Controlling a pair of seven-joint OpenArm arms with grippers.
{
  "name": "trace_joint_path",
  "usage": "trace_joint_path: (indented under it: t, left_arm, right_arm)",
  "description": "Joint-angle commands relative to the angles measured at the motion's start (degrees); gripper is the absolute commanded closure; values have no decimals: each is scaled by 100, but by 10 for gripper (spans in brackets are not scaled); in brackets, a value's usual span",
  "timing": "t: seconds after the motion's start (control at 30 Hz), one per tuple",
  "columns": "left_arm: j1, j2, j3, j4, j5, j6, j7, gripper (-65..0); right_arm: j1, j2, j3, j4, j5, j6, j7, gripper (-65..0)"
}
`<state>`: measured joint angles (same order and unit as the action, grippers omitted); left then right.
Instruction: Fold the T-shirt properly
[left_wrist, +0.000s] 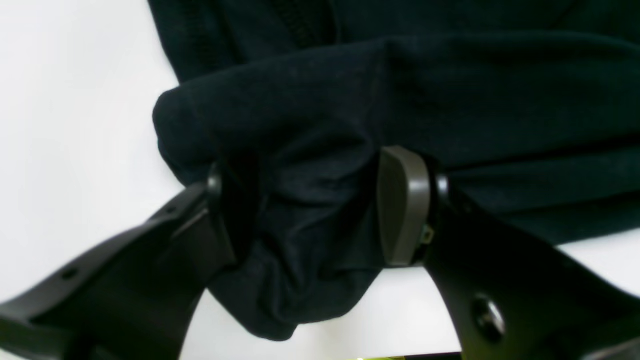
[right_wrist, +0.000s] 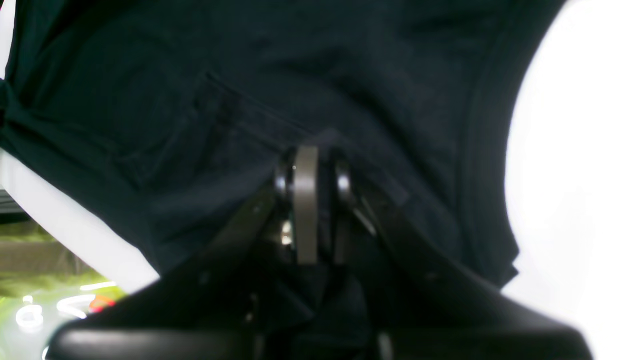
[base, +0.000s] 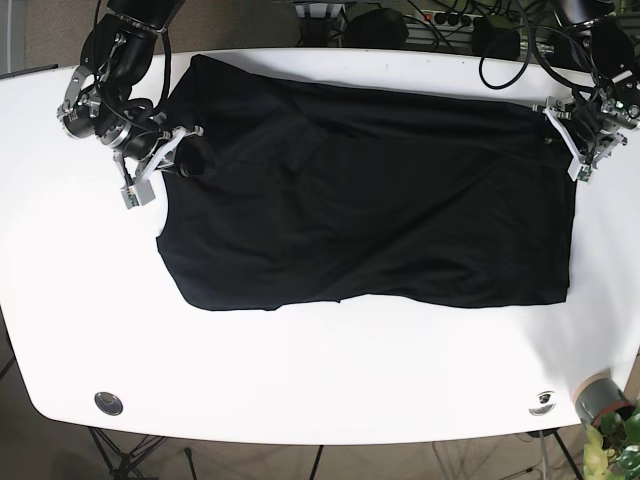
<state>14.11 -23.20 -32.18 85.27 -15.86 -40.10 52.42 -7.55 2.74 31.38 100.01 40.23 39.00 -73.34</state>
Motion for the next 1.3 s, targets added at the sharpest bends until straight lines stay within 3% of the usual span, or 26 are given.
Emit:
trace_joint_path:
  t: [0.0, 0.23, 0.4, 0.5, 0.8, 1.27]
  left_arm:
    - [-26, -102, -12, 40, 34, 10, -7, -338]
    - [-26, -119, -12, 40, 34, 10, -7, -338]
    - [-26, -119, -12, 40, 34, 10, -7, -338]
    - [-17, -119, -12, 40, 34, 10, -7, -338]
    - [-17, -119, -12, 40, 34, 10, -7, -338]
    - [-17, -111, -12, 40, 34, 10, -7, -338]
  right_arm:
    - [100, 117, 5, 96, 96, 25, 95, -32]
    - [109, 134, -39, 96, 96, 16, 95, -67]
    - [83, 91, -39, 87, -89, -379, 112, -304]
    - [4, 73, -65, 87, -265, -441, 156, -373]
    - [-111, -6, -434, 78, -687, -459, 437, -358]
    - [-260, -85, -434, -194, -704, -476, 745, -358]
